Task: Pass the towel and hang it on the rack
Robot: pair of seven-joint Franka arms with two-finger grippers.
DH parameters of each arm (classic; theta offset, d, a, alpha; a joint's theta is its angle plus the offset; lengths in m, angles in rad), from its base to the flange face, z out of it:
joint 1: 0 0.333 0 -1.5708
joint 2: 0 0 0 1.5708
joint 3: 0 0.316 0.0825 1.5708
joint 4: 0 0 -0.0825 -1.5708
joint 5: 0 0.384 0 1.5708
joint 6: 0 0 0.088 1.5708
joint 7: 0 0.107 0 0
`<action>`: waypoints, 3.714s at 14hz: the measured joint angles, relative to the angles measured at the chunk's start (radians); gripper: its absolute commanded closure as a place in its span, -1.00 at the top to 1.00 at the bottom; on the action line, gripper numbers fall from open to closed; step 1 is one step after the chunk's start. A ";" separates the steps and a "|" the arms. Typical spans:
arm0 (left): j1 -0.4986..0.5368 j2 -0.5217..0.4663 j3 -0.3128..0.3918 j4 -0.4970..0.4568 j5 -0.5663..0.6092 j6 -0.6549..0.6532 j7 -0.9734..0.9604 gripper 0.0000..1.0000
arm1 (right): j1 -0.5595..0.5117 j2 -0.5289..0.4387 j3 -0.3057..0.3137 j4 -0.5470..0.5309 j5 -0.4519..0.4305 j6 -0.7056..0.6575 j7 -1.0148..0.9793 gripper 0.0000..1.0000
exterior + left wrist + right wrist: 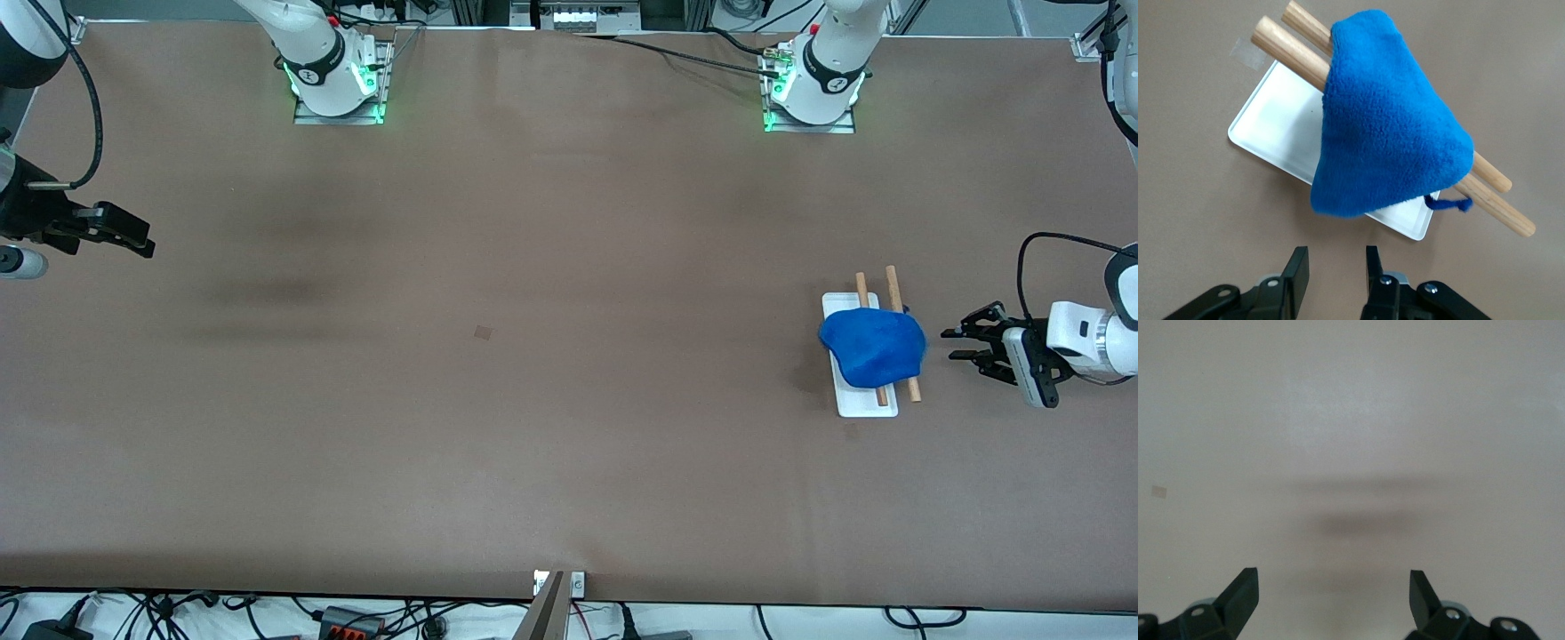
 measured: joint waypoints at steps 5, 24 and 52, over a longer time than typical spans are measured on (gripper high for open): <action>-0.001 0.000 -0.006 0.012 0.000 0.000 -0.026 1.00 | 0.000 0.001 0.000 0.000 0.000 0.000 0.000 1.00; -0.011 -0.205 -0.033 0.144 0.050 -0.300 -0.567 1.00 | 0.002 -0.004 0.008 0.002 0.000 -0.038 0.000 1.00; -0.476 -0.543 0.234 -0.098 0.078 -0.204 -1.211 1.00 | 0.002 -0.086 0.008 -0.106 0.000 0.042 -0.001 1.00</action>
